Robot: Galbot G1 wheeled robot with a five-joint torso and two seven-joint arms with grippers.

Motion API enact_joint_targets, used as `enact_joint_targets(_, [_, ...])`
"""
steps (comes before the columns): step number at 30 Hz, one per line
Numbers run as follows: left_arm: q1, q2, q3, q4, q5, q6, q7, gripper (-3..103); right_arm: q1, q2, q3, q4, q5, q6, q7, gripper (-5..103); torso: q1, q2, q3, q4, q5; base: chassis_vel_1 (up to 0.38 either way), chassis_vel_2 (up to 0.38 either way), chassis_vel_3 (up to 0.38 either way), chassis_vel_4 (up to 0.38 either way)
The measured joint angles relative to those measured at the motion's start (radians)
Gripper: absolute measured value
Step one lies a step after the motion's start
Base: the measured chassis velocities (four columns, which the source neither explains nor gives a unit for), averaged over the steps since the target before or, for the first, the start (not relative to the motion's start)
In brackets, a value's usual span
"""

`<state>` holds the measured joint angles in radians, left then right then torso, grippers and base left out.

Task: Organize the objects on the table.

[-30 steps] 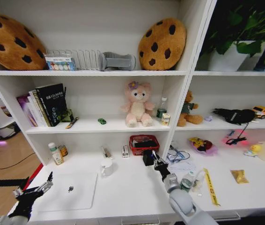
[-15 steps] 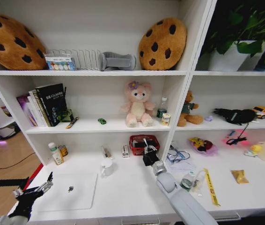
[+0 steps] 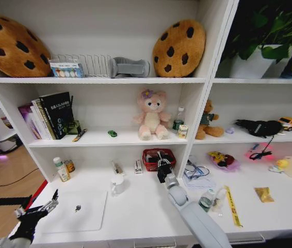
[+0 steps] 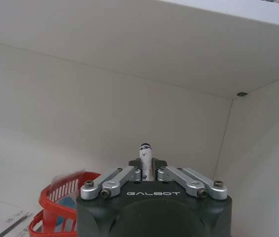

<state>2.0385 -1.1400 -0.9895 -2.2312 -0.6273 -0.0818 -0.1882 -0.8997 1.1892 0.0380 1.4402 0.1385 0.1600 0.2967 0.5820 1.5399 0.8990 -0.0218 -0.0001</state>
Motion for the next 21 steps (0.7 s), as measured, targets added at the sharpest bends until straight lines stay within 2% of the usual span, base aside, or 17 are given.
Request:
enact_joint_targets(3, [0.000, 0.000, 0.000, 0.000, 0.000, 0.000, 0.000, 100, -0.002, -0.002, 0.003, -0.004, -0.002, 0.002, -0.001, 7, 0.000, 0.000, 0.000, 0.0001, 0.0001, 0.000, 0.000, 0.000, 0.000])
enact_joint_targets(5, [0.000, 0.000, 0.000, 0.000, 0.000, 0.000, 0.000, 100, -0.012, -0.007, 0.004, 0.002, -0.001, -0.006, 0.000, 15, 0.000, 0.000, 0.000, 0.0003, 0.0000, 0.000, 0.000, 0.000, 0.000])
enact_joint_targets(6, [0.000, 0.000, 0.000, 0.000, 0.000, 0.000, 0.000, 100, -0.012, -0.007, 0.004, 0.002, -0.001, -0.006, 0.000, 15, 0.000, 0.000, 0.000, 0.0003, 0.0000, 0.000, 0.000, 0.000, 0.000])
enact_joint_targets(8, [0.000, 0.000, 0.000, 0.000, 0.000, 0.000, 0.000, 100, -0.028, -0.012, 0.006, 0.017, -0.002, -0.010, 0.003, 25, 0.000, 0.000, 0.000, 0.0001, 0.0000, 0.000, 0.000, 0.000, 0.000])
enact_joint_targets(9, [0.000, 0.000, 0.000, 0.000, 0.000, 0.000, 0.000, 100, -0.028, -0.012, 0.006, 0.017, -0.002, -0.010, 0.003, 25, 0.000, 0.000, 0.000, 0.0001, 0.0000, 0.000, 0.000, 0.000, 0.000])
enact_joint_targets(11, [0.000, 0.000, 0.000, 0.000, 0.000, 0.000, 0.000, 100, -0.048, -0.012, 0.012, 0.033, -0.002, -0.013, 0.007, 37, 0.000, 0.000, 0.000, 0.0001, 0.0001, 0.000, 0.000, 0.000, 0.000])
enact_joint_targets(12, [0.000, 0.000, 0.000, 0.000, 0.000, 0.000, 0.000, 100, -0.048, -0.012, 0.012, 0.033, -0.002, -0.013, 0.007, 37, 0.000, 0.000, 0.000, 0.0001, 0.0001, 0.000, 0.000, 0.000, 0.000])
enact_joint_targets(14, [0.000, 0.000, 0.000, 0.000, 0.000, 0.000, 0.000, 100, -0.064, -0.019, 0.019, 0.048, -0.001, -0.015, 0.008, 47, 0.000, 0.000, 0.000, 0.0002, 0.0002, 0.000, 0.000, 0.000, 0.000])
enact_joint_targets(15, [0.000, 0.000, 0.000, 0.000, 0.000, 0.000, 0.000, 100, -0.064, -0.019, 0.019, 0.048, -0.001, -0.015, 0.008, 47, 0.000, 0.000, 0.000, 0.0002, 0.0002, 0.000, 0.000, 0.000, 0.000])
enact_joint_targets(18, [0.000, 0.000, 0.000, 0.000, 0.000, 0.000, 0.000, 100, -0.089, -0.046, 0.037, 0.107, 0.010, -0.029, 0.009, 63, 0.000, 0.000, 0.000, 0.0002, 0.0002, 0.000, 0.000, 0.000, 0.000])
enact_joint_targets(19, [0.000, 0.000, 0.000, 0.000, 0.000, 0.000, 0.000, 100, -0.089, -0.046, 0.037, 0.107, 0.010, -0.029, 0.009, 63, 0.000, 0.000, 0.000, 0.0002, 0.0002, 0.000, 0.000, 0.000, 0.000])
enact_joint_targets(21, [0.000, 0.000, 0.000, 0.000, 0.000, 0.000, 0.000, 100, -0.122, -0.073, 0.056, 0.180, 0.028, -0.051, 0.006, 74, 0.000, 0.000, 0.000, 0.0003, 0.0002, 0.000, 0.000, 0.000, 0.000])
